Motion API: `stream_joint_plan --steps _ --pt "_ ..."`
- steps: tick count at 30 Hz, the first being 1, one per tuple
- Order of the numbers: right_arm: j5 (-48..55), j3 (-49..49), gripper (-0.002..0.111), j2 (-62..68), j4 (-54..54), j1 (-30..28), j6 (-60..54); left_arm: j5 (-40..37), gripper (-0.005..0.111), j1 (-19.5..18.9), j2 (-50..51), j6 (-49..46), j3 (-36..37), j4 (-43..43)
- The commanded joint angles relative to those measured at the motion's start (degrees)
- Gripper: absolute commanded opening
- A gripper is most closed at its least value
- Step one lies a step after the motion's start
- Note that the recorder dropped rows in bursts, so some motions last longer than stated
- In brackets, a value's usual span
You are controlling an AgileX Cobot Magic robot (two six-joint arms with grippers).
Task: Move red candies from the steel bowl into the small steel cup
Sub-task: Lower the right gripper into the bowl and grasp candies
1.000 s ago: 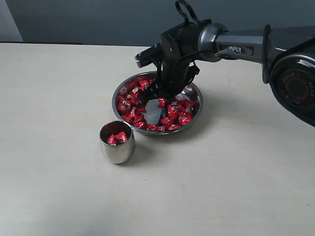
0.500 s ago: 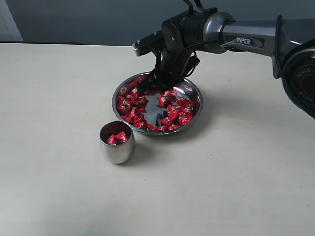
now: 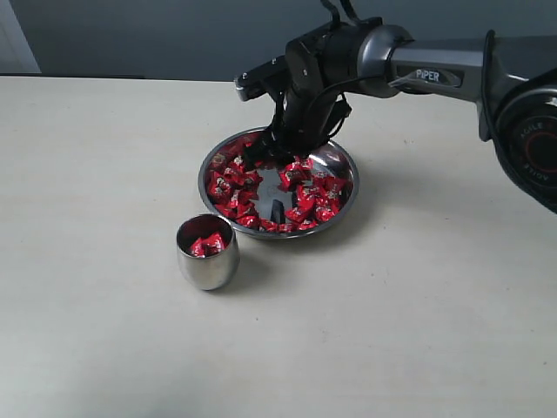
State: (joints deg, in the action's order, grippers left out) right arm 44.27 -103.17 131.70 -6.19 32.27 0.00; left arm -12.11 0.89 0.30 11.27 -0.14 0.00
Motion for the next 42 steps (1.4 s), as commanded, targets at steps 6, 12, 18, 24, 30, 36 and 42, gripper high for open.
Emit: stream_joint_plan --steps 6,12,18,24,30,36,42 --pt "0.2 0.0 0.041 2.1 -0.2 -0.2 0.0 0.3 0.000 0.4 -0.3 0.2 0.1 0.0" --pt "0.6 0.0 0.041 2.6 -0.2 -0.2 0.0 0.3 0.000 0.4 -0.3 0.2 0.1 0.0" --pt "0.6 0.0 0.040 3.2 -0.2 -0.2 0.0 0.3 0.000 0.4 -0.3 0.2 0.1 0.0" --pt "1.7 0.0 0.013 3.2 -0.2 -0.2 0.0 0.3 0.000 0.4 -0.3 0.2 0.1 0.0" --pt "2.3 0.0 -0.001 2.7 0.2 -0.2 0.0 0.3 0.000 0.4 -0.3 0.2 0.1 0.0" --pt "4.6 0.0 -0.001 -1.2 2.2 0.7 0.0 0.3 0.000 0.4 -0.3 0.2 0.1 0.0" --pt "7.9 0.0 -0.001 -6.4 3.4 4.0 -0.7 0.3 0.000 0.4 -0.3 0.2 0.1 0.0"
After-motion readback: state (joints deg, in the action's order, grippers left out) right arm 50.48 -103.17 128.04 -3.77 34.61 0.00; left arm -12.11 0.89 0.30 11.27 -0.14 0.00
